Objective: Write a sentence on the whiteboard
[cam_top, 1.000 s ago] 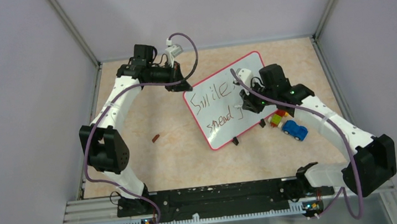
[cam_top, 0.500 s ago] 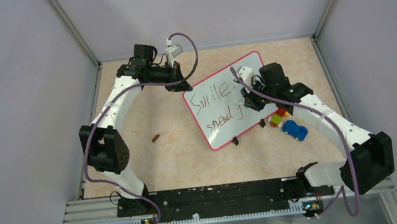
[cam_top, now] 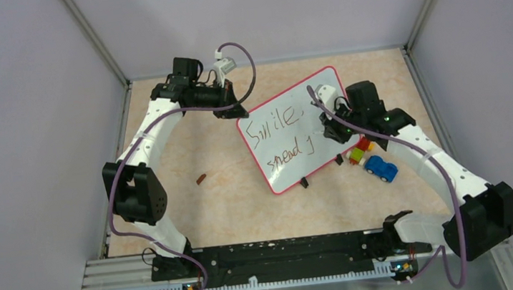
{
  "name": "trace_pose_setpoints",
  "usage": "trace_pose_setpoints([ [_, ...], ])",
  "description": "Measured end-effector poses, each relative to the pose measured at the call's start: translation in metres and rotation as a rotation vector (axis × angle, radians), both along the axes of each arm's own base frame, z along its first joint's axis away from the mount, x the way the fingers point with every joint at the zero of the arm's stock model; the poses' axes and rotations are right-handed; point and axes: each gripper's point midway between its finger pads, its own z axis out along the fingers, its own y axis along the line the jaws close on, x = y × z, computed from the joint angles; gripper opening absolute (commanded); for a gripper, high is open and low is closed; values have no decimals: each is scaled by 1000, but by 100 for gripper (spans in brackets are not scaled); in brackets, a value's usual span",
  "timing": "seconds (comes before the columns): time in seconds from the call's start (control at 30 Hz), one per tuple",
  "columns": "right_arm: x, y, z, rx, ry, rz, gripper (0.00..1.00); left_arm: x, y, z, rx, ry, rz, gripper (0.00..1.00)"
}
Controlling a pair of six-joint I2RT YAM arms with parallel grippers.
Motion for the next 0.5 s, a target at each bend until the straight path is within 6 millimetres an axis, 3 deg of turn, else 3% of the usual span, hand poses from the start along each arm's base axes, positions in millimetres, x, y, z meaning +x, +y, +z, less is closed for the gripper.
trace_pose_setpoints([
  [0.5,0,-4,-18,-21,30,-6,0,0,0,0,0,0,0,0],
])
